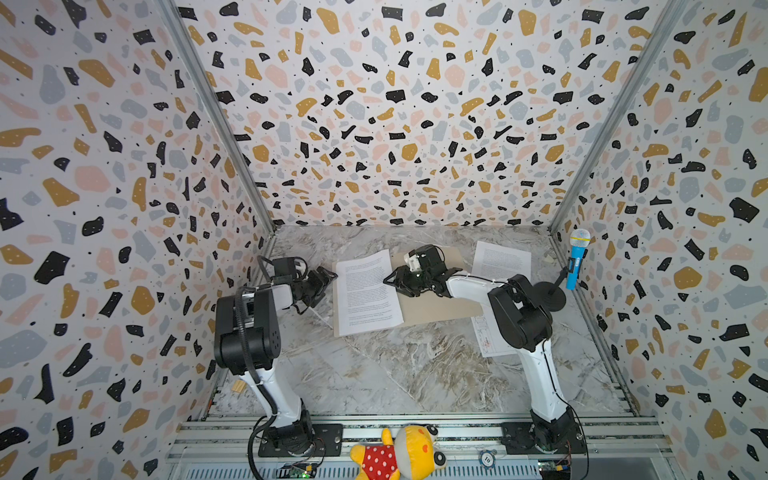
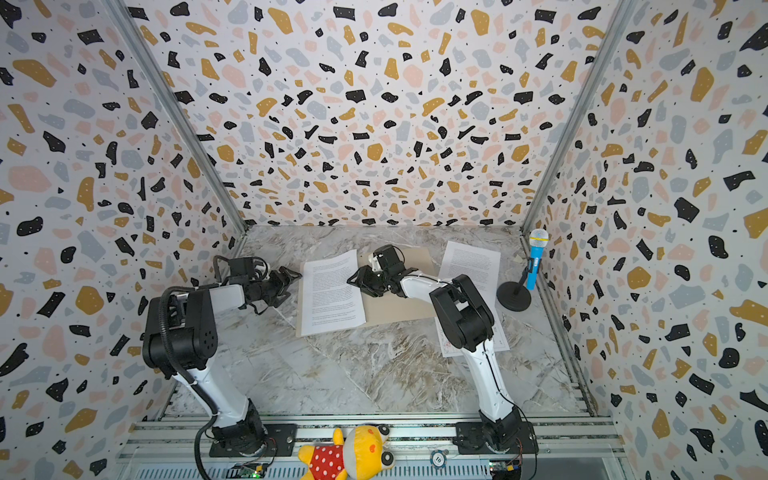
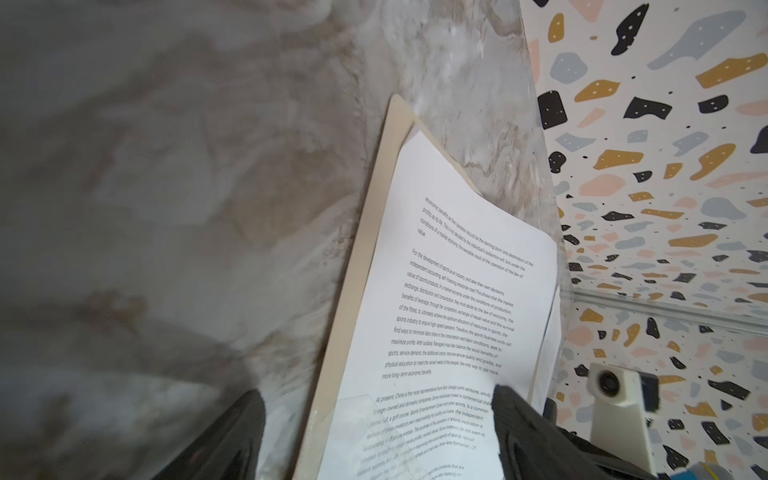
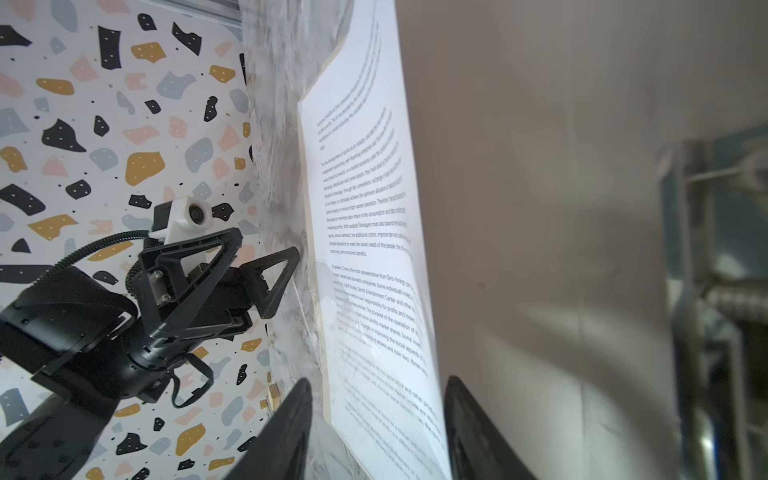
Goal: Put the files into the folder
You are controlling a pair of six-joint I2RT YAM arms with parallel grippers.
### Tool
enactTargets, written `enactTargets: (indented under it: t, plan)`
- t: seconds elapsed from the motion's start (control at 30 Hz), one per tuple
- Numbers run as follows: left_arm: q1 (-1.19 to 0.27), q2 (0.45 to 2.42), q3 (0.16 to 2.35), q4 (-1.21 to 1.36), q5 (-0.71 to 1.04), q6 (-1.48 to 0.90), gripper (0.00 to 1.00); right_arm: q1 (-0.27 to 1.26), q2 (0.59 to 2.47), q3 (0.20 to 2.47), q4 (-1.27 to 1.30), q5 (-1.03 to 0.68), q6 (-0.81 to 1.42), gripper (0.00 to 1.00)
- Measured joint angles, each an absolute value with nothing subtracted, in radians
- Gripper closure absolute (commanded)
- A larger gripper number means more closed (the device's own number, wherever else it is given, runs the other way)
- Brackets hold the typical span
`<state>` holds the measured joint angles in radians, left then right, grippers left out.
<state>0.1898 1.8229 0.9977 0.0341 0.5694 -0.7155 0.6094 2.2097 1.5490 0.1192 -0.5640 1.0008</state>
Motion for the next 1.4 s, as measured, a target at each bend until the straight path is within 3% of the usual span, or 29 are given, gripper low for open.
enactTargets:
  t: [0.17,0.37,0.77,1.0,1.4]
  plan:
    - [0.18,1.761,1.019,-0.002,0.48,-0.718,0.17,0.581,2.129,1.508,0.108,-0.543,0.947,0.47]
    - [0.054,1.771,1.09,-0.022,0.419,-0.718,0.22,0.534,2.093,1.491,0.054,-0.542,0.868,0.49]
    - [-0.249,1.974,1.262,0.018,0.467,-0.753,0.61,0.443,2.054,1.352,-0.036,-0.6,0.705,0.7]
    - [-0.325,2.099,1.365,0.073,0.496,-0.81,0.71,0.439,2.054,1.322,-0.037,-0.667,0.675,0.73]
    - [-0.356,2.205,1.429,0.082,0.508,-0.855,0.77,0.439,2.054,1.283,-0.007,-0.709,0.683,0.76]
